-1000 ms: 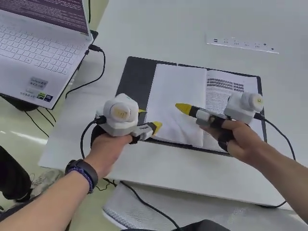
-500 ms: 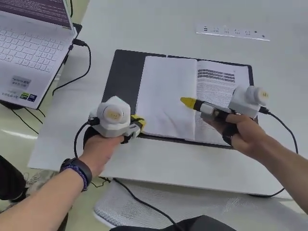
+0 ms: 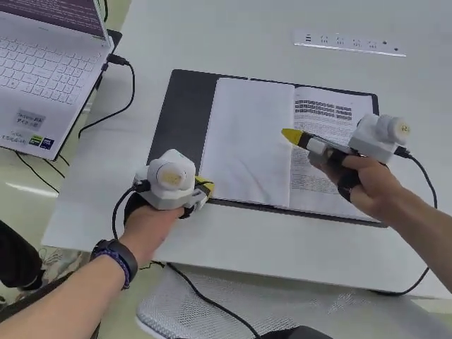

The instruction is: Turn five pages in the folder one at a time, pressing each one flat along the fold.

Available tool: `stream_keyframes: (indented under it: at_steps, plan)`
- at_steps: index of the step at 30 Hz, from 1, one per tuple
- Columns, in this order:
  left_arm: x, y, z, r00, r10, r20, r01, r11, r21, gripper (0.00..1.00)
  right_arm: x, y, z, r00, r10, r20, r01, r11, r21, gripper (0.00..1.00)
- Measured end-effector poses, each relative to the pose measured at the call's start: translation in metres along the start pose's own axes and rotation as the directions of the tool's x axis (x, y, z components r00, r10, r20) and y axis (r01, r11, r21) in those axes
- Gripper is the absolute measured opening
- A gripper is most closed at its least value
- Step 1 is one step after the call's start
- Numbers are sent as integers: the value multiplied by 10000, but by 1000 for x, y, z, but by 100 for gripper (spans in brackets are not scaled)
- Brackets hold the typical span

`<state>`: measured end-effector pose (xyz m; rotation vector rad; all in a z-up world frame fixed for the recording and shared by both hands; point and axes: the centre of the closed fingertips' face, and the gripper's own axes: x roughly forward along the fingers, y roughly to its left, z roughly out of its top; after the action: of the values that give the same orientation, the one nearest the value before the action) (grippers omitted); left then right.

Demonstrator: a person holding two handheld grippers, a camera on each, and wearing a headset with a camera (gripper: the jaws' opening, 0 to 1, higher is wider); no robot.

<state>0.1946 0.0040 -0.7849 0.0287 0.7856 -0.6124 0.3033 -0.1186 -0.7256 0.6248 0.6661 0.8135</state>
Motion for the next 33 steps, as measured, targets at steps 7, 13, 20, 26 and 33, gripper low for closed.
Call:
stream_keyframes:
  at_steps: [7, 13, 20, 26, 33]
  plan:
    - [3, 0, 0, 9997, -221, 50, 222, 9997, -57, 0, 8, -17, 9, 9998, -129, 144, 125, 9996, 238, 7]
    - [5, 1, 0, 9998, -143, 145, 144, 9999, -75, 0, 14, -31, 5, 9992, -388, 103, 381, 9972, 640, 3]
    - [6, 3, -1, 9995, -139, 271, 151, 9989, -447, 0, 17, -37, -6, 9984, -544, -123, 553, 9944, 897, 0]
    - [6, 3, -2, 9996, -151, 240, 160, 9991, -388, 0, 18, -36, -3, 9989, -471, -46, 473, 9952, 860, 0]
    - [6, 3, -2, 9997, -111, 229, 121, 9990, -424, 0, 30, -47, 14, 9970, -646, 424, 571, 9856, 1594, 0]
